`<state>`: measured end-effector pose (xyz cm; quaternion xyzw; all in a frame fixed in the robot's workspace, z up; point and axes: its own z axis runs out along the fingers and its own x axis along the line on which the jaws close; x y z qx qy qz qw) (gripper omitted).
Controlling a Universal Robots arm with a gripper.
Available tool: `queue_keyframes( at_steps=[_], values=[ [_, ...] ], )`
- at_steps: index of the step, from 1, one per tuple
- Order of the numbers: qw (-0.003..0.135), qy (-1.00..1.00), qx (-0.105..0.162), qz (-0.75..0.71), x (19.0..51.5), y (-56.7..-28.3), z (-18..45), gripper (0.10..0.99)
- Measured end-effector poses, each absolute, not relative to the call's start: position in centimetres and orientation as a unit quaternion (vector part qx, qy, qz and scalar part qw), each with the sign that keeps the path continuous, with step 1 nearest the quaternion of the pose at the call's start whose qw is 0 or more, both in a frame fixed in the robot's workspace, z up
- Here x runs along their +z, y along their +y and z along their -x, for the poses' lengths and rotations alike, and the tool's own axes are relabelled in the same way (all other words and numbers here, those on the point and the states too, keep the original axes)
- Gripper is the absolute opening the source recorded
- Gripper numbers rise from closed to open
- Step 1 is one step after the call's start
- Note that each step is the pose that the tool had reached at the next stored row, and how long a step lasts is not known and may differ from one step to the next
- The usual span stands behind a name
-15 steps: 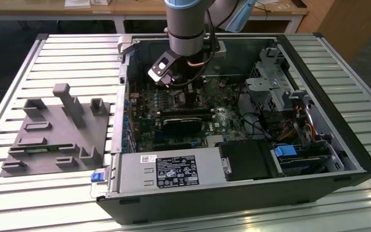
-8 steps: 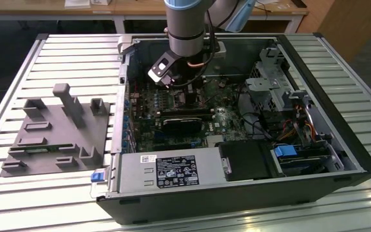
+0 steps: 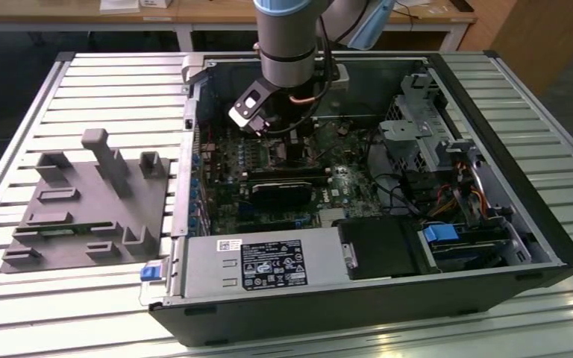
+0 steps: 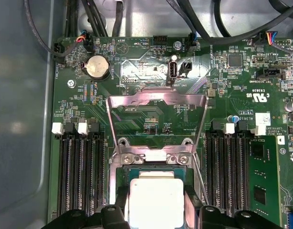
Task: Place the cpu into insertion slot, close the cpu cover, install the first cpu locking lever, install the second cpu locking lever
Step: 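Place the cpu into insertion slot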
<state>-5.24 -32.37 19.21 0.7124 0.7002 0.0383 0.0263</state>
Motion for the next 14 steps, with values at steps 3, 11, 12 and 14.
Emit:
queue_keyframes(
  at_steps=[3,11,12,14],
  values=[
    [0.026,0.700,0.038,-0.712,19.20,-32.36,5.24,0.537],
    [0.026,0.700,0.038,-0.712,19.31,-32.37,5.24,0.612],
    [0.026,0.700,0.038,-0.712,19.42,-32.37,5.24,0.612],
    [0.026,0.700,0.038,-0.712,19.73,-32.37,5.24,0.612]
  ],
)
